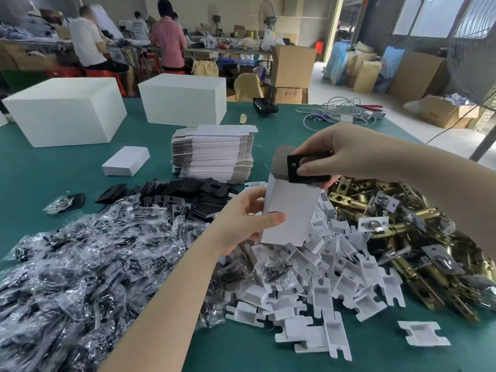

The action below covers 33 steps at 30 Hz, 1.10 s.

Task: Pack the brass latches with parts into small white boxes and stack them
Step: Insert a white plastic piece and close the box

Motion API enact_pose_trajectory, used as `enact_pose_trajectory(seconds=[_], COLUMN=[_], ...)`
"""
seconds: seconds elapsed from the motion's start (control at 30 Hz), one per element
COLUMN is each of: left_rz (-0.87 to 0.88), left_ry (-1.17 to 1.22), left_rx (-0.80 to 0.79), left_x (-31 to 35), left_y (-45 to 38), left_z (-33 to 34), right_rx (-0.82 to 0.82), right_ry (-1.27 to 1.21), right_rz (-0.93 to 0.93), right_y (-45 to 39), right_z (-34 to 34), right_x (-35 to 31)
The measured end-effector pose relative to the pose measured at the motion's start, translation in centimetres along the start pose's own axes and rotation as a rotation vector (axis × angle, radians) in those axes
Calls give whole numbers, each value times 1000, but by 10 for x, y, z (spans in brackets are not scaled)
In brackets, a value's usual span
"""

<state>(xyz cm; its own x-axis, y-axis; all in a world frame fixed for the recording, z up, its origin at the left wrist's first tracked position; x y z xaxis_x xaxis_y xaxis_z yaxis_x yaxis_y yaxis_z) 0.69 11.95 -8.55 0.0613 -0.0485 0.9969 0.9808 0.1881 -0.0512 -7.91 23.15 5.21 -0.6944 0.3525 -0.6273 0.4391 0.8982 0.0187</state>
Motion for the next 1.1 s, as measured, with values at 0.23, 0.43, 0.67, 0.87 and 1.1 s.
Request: enact_pose_trajectory(seconds=[0.23, 0.43, 0.67, 0.87, 1.1], left_rz=[-3, 3, 4, 8, 16], left_ry=[5, 3, -11, 24, -9], left_rx=[-9, -5, -15, 32, 57], left_x=[0, 1, 2, -1, -1], left_y=[0, 0, 0, -1, -1], left_z=[1, 1, 1, -4, -7], right_rx=[94, 25, -37, 23, 32], right_ry=[70, 190, 130, 194, 217], right_rz=[-24, -2, 32, 10, 25], right_y=[-1, -5, -8, -9, -7], right_z=[-2, 7, 11, 5, 7], right_x=[-2, -1, 1, -6, -7])
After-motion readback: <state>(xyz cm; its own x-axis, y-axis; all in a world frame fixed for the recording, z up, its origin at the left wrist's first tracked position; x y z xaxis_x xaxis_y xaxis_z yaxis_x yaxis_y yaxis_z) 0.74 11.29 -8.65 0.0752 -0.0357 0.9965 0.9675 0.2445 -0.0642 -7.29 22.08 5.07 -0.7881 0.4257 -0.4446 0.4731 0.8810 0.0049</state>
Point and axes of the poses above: each hand's wrist, its own y-axis away from the middle knuckle, its own z-axis out of the palm, x = y × z, the point moved 7 cm from there along -y, towards the middle knuckle, and after that the axes turned 1 degree about y, right-handed, at the moved point
